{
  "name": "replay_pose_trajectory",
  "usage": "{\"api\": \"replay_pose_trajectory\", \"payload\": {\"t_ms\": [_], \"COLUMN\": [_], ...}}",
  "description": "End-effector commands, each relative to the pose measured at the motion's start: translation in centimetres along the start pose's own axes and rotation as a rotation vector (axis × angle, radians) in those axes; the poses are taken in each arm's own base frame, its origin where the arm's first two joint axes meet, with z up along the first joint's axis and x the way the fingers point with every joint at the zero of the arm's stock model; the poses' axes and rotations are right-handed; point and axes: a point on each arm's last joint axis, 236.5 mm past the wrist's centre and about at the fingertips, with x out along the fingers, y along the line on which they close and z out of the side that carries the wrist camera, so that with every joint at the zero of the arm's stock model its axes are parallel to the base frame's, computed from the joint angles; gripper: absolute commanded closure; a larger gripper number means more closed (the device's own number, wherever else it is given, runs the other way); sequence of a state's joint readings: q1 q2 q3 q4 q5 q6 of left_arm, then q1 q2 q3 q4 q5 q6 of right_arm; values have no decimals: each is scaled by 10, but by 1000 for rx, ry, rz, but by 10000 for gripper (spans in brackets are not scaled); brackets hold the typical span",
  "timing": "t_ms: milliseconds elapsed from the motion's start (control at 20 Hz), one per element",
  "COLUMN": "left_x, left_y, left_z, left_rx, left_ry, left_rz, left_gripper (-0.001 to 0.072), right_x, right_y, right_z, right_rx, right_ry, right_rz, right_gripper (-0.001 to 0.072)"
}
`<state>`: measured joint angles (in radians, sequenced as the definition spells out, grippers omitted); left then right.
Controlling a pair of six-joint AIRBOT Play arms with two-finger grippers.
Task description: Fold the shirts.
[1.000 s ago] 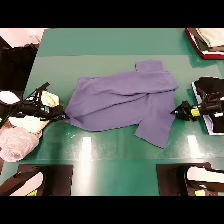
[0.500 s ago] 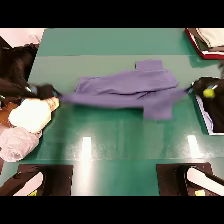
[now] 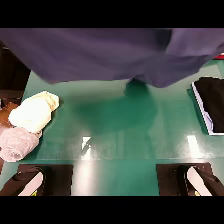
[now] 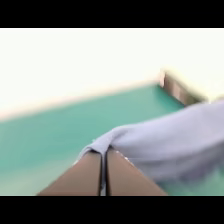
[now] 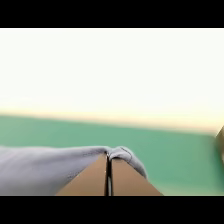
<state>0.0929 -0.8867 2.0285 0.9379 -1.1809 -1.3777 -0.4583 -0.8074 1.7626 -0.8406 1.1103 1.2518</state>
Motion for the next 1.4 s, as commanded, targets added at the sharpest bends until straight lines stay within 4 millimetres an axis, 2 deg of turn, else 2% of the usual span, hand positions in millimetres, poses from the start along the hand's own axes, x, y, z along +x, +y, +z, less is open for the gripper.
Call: {"api": "replay_pose_trajectory", "payload": {"t_ms": [0, 100, 150, 250, 300, 400, 450, 600, 700, 800, 900, 1000, 1100, 1250, 1350], "left_x": [-64, -71, -68, -48, -32, 6, 24, 67, 86, 101, 120, 142, 163, 190, 203], "left_y": [-48, -56, -54, -34, -21, 8, 22, 59, 77, 93, 114, 136, 158, 194, 212], "left_z": [68, 71, 64, 36, 15, -49, -91, -209, -282, -341, -386, -416, -438, -457, -457], "left_rx": [96, 86, 86, 52, 18, -82, -142, -318, -418, -466, -466, -471, -469, -468, -471], "left_ry": [-200, -208, -180, -77, -7, 183, 299, 588, 743, 840, 878, 872, 839, 753, 683], "left_rz": [-25, -39, -35, -4, 5, 10, 10, 17, 24, 28, 38, 68, 108, 203, 250], "left_gripper": [684, 684, 684, 684, 684, 684, 684, 684, 683, 683, 683, 683, 683, 683, 684], "right_x": [-74, -93, -96, -84, -69, -33, -14, 41, 65, 86, 116, 148, 179, 211, 225], "right_y": [33, 34, 32, 24, 14, -16, -30, -57, -77, -90, -95, -106, -117, -133, -142], "right_z": [71, 87, 90, 79, 61, 5, -27, -147, -228, -293, -339, -373, -395, -414, -416], "right_rx": [-129, -169, -175, -139, -86, 43, 104, 281, 298, 269, 261, 255, 257, 275, 271], "right_ry": [-204, -237, -229, -152, -63, 163, 275, 651, 893, 1054, 1101, 1075, 1017, 942, 893], "right_rz": [-97, -170, -189, -183, -170, -147, -128, -54, -97, -138, -144, -163, -178, -211, -227], "right_gripper": [700, 701, 701, 701, 701, 701, 701, 701, 701, 701, 701, 702, 701, 701, 701]}}
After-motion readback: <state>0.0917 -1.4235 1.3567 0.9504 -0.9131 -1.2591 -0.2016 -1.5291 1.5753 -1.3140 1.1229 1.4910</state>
